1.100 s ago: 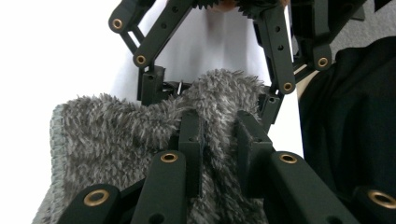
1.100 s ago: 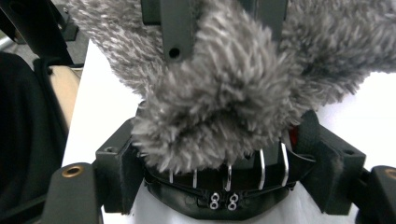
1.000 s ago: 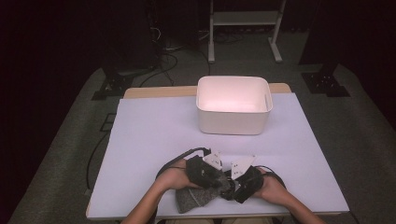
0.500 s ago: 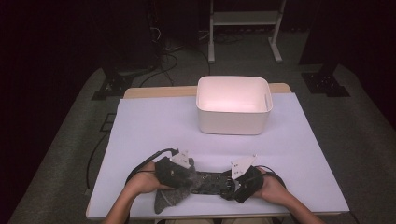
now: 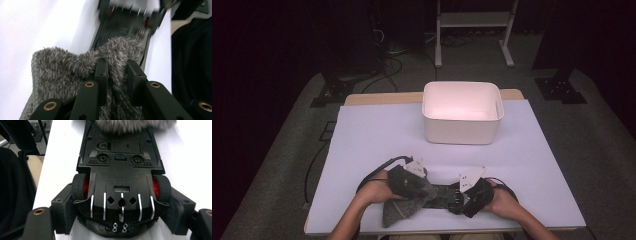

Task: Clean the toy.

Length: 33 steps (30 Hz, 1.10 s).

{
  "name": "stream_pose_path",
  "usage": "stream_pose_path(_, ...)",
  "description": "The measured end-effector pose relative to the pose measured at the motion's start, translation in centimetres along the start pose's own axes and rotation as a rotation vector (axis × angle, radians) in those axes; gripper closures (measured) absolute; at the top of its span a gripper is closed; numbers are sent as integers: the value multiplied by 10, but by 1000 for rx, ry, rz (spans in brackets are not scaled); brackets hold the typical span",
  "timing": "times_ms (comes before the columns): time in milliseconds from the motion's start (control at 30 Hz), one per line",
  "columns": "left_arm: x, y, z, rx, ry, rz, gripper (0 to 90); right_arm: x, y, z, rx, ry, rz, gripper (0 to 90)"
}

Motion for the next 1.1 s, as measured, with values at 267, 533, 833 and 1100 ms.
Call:
stream_pose_path(267,22,-17,10,28,7,8,737,0,1,0,2,2,-11,236)
stream_pose_path(533,-1,3,27,-32,-57,15,734,0,2,0,-3,0,-16,236)
stream_pose_path(833,-32,32,30,-99,-114,-2,737,0,2,0,-12,1,-14,236)
stream_pose_path(1100,-18,15,31,-84,-101,-16,735,0,1,1,-3,5,-9,236)
Point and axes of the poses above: each handheld gripper's, and its own axes: x roughly forward along the jaws, y roughly out of its underside, z roughly to its left, the point moved 1 cm from there along x, roughly forward along the jaws, and after that the axes turned 15 degrees about -z, right-handed, at the moved point
